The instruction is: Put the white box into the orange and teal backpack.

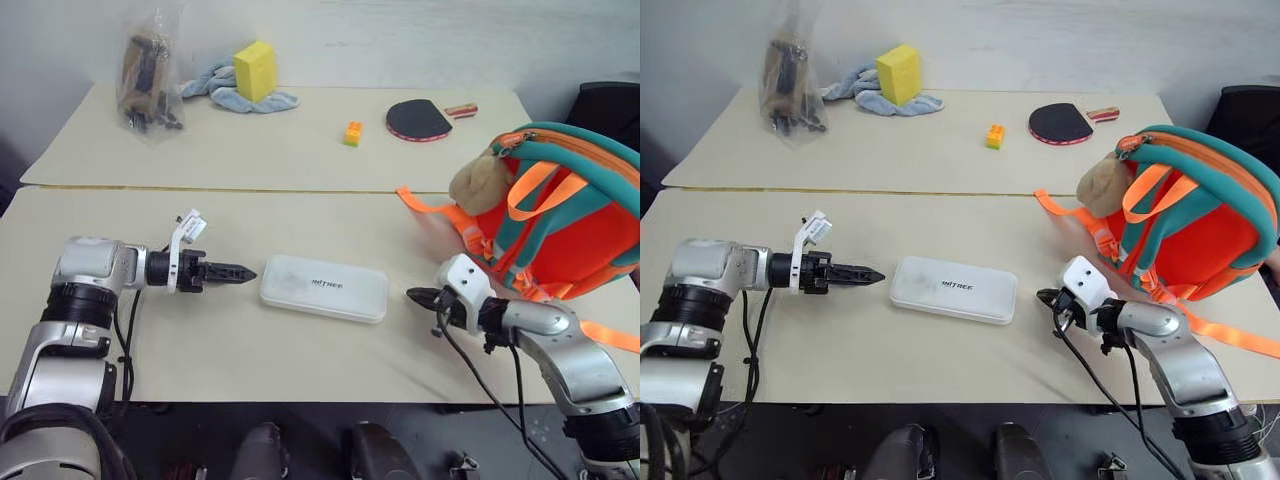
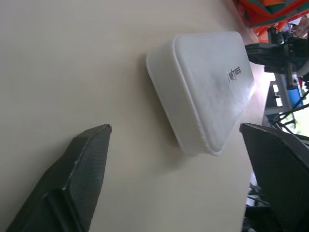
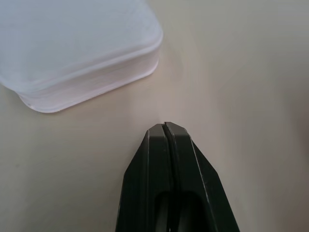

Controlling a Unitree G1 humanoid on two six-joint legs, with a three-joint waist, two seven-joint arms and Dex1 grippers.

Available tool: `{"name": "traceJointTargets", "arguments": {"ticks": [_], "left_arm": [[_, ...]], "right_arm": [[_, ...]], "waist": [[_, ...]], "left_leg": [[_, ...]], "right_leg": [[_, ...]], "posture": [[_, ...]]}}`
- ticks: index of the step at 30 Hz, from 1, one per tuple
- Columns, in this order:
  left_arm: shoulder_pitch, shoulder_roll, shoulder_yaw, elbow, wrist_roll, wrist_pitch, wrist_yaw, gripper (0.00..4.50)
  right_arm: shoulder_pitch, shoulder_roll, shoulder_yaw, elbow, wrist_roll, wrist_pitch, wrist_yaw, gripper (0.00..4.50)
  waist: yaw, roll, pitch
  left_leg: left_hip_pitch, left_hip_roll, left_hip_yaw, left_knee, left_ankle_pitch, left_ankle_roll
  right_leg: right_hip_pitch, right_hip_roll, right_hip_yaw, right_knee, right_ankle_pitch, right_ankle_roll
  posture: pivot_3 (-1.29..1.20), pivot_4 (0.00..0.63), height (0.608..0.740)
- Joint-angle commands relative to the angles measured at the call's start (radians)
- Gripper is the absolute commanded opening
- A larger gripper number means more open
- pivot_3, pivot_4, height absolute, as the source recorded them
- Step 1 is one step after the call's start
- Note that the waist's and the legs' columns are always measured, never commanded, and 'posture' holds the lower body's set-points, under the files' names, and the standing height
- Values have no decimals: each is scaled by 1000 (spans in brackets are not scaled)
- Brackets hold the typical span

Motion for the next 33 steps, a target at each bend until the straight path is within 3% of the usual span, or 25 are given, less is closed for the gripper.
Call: {"name": "traceJointTargets", "arguments": {"ticks": [1,12,22,26,33], "left_arm": [[-31,-52,-92,73,37,12,-47,4477],[-129,-268,-175,233,130,-54,-96,4477],[-166,-303,-165,283,145,-66,-169,4477],[-176,-294,-146,272,124,-71,-223,3622],[-164,-269,-115,213,54,-20,-298,1603]], "right_arm": [[-7,-6,2,-23,-2,-19,9,0],[16,30,67,-65,-24,-4,-12,0],[70,33,50,-91,-28,-5,-38,0],[101,29,46,-102,-34,-10,-49,0],[161,23,17,-162,-31,-1,-72,0]], "waist": [[6,0,0],[19,0,-1],[18,0,-1],[16,0,-1],[7,-1,-1]], "left_leg": [[0,0,0,0,0,0],[0,-7,-1,1,1,5],[0,-8,-2,0,1,5],[0,-8,-2,0,1,5],[-3,-8,-3,0,1,5]], "right_leg": [[0,0,0,0,0,0],[2,-8,-2,0,0,0],[3,-9,-3,0,0,1],[2,-9,-3,0,0,1],[0,-8,-4,0,0,1]], "posture": [[0,150,740],[0,150,740],[0,150,740],[0,150,740],[0,150,740]]}}
